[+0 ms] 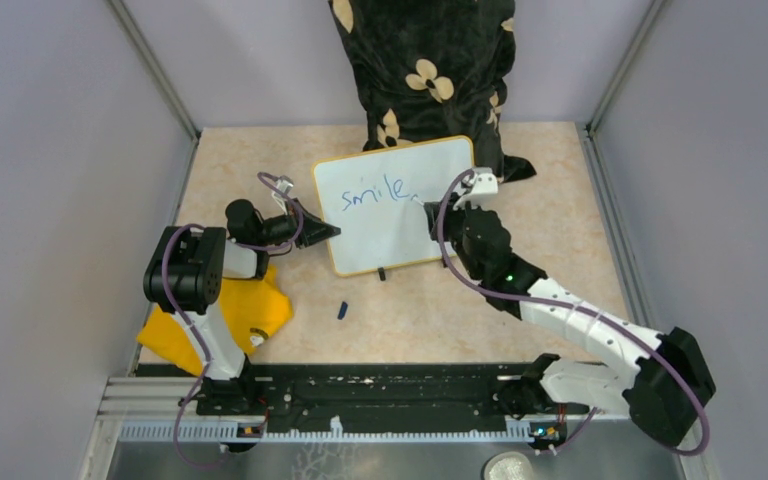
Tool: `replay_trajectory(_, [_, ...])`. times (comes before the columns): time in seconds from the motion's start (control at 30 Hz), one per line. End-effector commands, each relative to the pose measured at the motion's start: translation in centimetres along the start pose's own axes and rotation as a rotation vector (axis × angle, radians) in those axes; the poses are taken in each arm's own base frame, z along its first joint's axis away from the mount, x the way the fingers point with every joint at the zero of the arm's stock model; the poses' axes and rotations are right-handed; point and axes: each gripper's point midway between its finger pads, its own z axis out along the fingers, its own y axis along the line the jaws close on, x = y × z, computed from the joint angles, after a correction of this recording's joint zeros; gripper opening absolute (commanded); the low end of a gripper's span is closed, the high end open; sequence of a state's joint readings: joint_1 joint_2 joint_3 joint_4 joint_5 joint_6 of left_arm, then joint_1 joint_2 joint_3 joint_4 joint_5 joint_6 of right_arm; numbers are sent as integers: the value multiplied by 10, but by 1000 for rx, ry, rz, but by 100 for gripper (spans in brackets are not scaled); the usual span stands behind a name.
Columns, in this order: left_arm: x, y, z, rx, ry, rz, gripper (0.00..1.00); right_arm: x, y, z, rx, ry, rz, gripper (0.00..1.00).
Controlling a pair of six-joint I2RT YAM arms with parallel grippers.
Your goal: Write a sentence on the whiteboard
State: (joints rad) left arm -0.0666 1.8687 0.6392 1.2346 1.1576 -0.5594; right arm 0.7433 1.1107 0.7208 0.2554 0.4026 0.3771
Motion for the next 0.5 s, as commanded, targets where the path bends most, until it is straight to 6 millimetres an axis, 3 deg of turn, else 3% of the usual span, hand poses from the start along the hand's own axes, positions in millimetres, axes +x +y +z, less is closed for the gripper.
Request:
replay_trajectory(0.0, [7, 11, 4, -32, 7, 15, 0, -51, 26, -22, -82, -109, -5, 0])
replay_trajectory(0.2, [7, 11, 4, -33, 7, 14, 0, -39, 59, -46, -91, -132, -157, 0])
replay_trajectory(0.47, [8, 13, 4, -38, 9, 7, 0, 19, 90, -32, -76, -32, -258, 0])
